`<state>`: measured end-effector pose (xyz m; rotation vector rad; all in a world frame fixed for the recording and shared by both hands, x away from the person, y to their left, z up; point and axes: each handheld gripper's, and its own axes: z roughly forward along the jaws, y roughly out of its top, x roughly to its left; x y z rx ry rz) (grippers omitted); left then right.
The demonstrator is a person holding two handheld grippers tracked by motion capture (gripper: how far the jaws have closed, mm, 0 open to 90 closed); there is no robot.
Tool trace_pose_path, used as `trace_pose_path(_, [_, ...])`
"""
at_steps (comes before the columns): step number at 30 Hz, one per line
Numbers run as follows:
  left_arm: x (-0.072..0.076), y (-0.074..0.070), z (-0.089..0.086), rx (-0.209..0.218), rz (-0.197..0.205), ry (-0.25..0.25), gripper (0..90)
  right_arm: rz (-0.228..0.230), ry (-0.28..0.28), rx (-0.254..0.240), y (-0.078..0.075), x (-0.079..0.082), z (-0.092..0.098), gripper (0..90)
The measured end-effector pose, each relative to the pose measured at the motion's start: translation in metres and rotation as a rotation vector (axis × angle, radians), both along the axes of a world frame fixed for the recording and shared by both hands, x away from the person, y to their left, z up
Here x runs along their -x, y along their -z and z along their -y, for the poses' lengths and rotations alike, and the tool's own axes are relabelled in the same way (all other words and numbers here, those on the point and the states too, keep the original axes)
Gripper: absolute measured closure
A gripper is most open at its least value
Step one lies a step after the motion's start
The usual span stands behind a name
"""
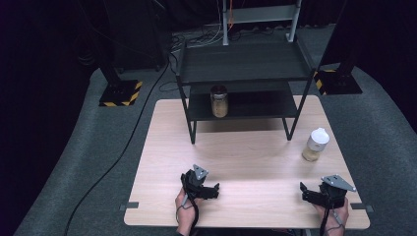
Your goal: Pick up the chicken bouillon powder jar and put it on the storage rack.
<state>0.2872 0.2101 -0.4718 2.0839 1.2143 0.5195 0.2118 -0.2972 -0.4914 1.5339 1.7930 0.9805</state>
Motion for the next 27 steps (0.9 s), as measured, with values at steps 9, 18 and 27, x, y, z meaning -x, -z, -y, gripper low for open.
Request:
trace_pose_path(9, [0.000,0.000,0.000,0.001,0.000,-0.001,0.2,0.005,-0.013,-0.003,0.000,0.001,0.002,0.0])
trace_pose_path(18, [0.000,0.000,0.000,0.002,0.001,0.007,0.2,0.028,0.014,-0.021,-0.003,-0.002,0.005,0.0])
trace_pose_path(27, [0.001,0.000,0.000,-0.003,0.005,0.013,0.3,0.083,0.042,-0.043,-0.022,-0.040,0.012,0.0])
